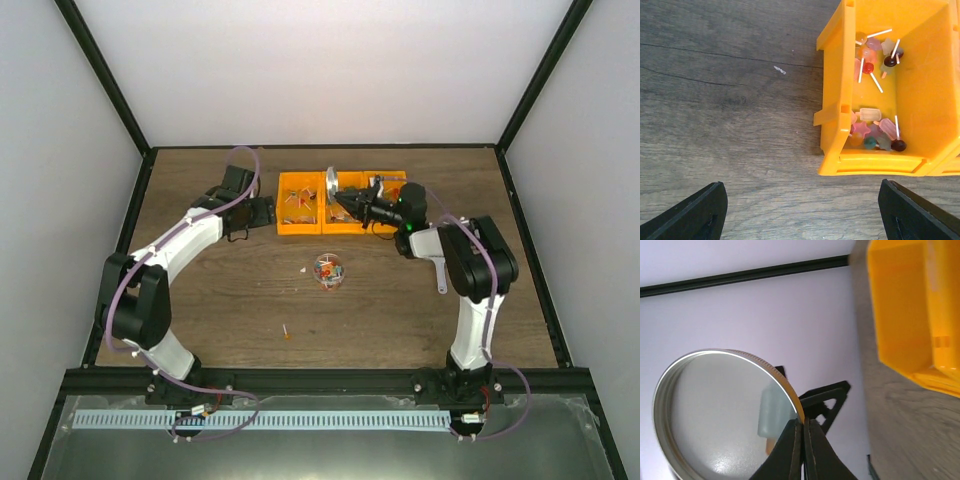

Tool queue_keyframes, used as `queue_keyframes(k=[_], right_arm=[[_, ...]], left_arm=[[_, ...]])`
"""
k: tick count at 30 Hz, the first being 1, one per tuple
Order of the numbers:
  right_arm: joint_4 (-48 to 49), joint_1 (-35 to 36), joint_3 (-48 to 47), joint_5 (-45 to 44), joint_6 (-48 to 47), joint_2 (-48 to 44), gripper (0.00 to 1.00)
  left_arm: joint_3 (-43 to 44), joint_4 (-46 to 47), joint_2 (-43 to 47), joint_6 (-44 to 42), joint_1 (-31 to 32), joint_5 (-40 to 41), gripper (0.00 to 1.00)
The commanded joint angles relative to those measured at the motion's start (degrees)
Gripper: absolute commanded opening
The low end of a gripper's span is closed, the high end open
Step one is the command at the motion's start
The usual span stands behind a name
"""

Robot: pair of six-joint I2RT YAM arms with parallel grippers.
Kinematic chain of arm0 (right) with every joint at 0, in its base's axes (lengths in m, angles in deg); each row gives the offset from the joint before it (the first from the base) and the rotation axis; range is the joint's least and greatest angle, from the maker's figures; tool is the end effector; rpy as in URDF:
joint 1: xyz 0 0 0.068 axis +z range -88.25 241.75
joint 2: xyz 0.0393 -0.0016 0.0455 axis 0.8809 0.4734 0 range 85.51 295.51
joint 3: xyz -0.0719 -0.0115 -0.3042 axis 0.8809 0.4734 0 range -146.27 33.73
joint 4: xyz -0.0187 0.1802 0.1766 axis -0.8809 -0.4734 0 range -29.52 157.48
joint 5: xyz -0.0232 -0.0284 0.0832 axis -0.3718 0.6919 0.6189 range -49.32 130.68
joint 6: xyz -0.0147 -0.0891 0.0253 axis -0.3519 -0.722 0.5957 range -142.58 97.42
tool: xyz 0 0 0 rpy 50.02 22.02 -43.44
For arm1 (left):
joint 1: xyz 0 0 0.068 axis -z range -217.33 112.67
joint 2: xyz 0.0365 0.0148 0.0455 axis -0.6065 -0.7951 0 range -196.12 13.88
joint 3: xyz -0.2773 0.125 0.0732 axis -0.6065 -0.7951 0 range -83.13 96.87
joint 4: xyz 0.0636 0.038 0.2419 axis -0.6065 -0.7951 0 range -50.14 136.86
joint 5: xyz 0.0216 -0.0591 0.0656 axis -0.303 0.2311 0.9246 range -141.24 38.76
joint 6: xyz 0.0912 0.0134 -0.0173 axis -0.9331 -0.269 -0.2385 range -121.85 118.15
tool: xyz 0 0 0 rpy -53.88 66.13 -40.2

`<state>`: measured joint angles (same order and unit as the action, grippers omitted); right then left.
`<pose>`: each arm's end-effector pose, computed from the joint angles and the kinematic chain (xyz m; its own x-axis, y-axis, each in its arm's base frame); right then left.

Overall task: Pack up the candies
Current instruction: Pick up the bottle lid at the center of the board.

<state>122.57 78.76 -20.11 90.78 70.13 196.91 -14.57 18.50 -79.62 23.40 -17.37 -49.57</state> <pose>0.3986 0.1899 0.2250 -0.9177 0.3892 0.0802 0.0846 -0.0057 0.9964 0.3511 -0.1249 0.2458 -0.8201 -0.1557 -0.5506 -0.0276 0.9719 -0.2338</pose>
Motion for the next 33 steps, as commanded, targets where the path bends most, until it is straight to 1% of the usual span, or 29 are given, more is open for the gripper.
queue_keyframes(k=[1,3,4,5,7,9,10,12,15,19,21,22,23,24,25,26,27,28,29,30,31,33], right_arm=[[38.08,0.01,3.55,-2.90,26.65,8.30,0.01],[49.00,-0.02,4.77,-7.85,33.54,11.22,0.01],[53.06,-0.08,5.32,-10.39,35.41,12.07,0.01],[53.80,-0.19,5.79,-11.58,36.17,12.21,0.01],[50.80,-0.10,6.15,-12.40,34.89,11.43,0.01],[45.17,0.13,3.79,-9.39,32.17,10.78,0.01],[45.50,0.12,2.46,-8.96,31.55,10.90,0.01],[48.13,-0.39,2.36,-11.02,32.85,11.42,0.01],[47.05,-1.15,3.14,-9.65,32.31,10.65,0.01],[48.25,-1.19,4.35,-9.63,32.46,10.35,0.01],[46.98,-1.26,4.05,-7.80,31.13,9.68,0.01],[43.48,-1.27,3.18,-3.80,28.31,8.55,0.01],[37.86,-1.20,2.02,-0.07,23.87,6.54,0.01],[28.95,-1.17,1.06,2.81,17.53,4.11,0.01],[15.33,-1.06,0.05,4.54,10.17,1.20,0.01],[4.90,-1.05,-1.13,5.35,-0.38,-1.22,0.01],[-4.21,-1.10,-2.53,5.71,-7.66,-3.40,0.01],[-11.02,-1.04,-3.90,6.08,-13.20,-4.87,0.01],[-15.44,-1.07,-4.76,6.63,-17.50,-5.97,0.01],[-17.03,-1.02,-4.78,7.37,-19.75,-7.10,0.01],[-15.44,-1.02,-3.35,8.20,-20.63,-7.80,0.01],[-7.25,-1.17,0.03,10.18,-18.63,-8.50,0.01]], left_arm=[[0.67,-0.02,-0.03,-0.56,-0.28,-0.11,0.85],[0.62,0.01,-0.12,-0.55,-0.28,-0.39,0.85],[0.65,0.00,-0.16,-0.56,-0.32,-0.42,0.85],[0.61,0.00,-0.16,-0.58,-0.28,-0.41,0.85],[0.44,0.04,-0.16,-0.56,-0.30,-0.33,0.85],[0.25,0.17,-0.26,-0.61,-0.30,-0.52,0.85],[0.38,0.05,-0.39,-0.61,-0.28,-0.53,0.85],[0.39,-0.28,-0.17,-0.71,-0.28,-0.18,0.85],[0.09,-0.38,0.14,-1.21,-0.32,0.52,0.85],[0.04,-0.05,-0.46,-1.01,-0.41,-0.19,0.85],[0.15,0.22,-0.60,-0.94,-0.42,-0.65,0.85],[0.28,0.39,-0.64,-0.88,-0.37,-1.00,0.85],[0.39,0.55,-0.68,-0.75,-0.48,-1.81,0.85],[0.49,0.82,-0.74,-0.67,-0.52,-3.33,0.85],[0.59,1.20,-0.77,-0.30,-0.73,-4.77,0.85],[0.41,1.77,-0.84,0.34,-1.26,-7.23,0.85],[0.27,2.60,-0.86,1.04,-1.96,-10.39,0.85],[-0.23,3.77,-0.90,1.99,-2.99,-14.14,0.86],[-0.98,5.69,-1.00,2.95,-3.99,-18.90,0.86],[-1.96,8.02,-1.11,3.93,-5.19,-23.94,0.88],[-3.76,11.21,-1.21,5.84,-6.38,-29.88,0.92],[-6.89,19.64,-1.19,10.12,-8.08,-40.30,0.99]])
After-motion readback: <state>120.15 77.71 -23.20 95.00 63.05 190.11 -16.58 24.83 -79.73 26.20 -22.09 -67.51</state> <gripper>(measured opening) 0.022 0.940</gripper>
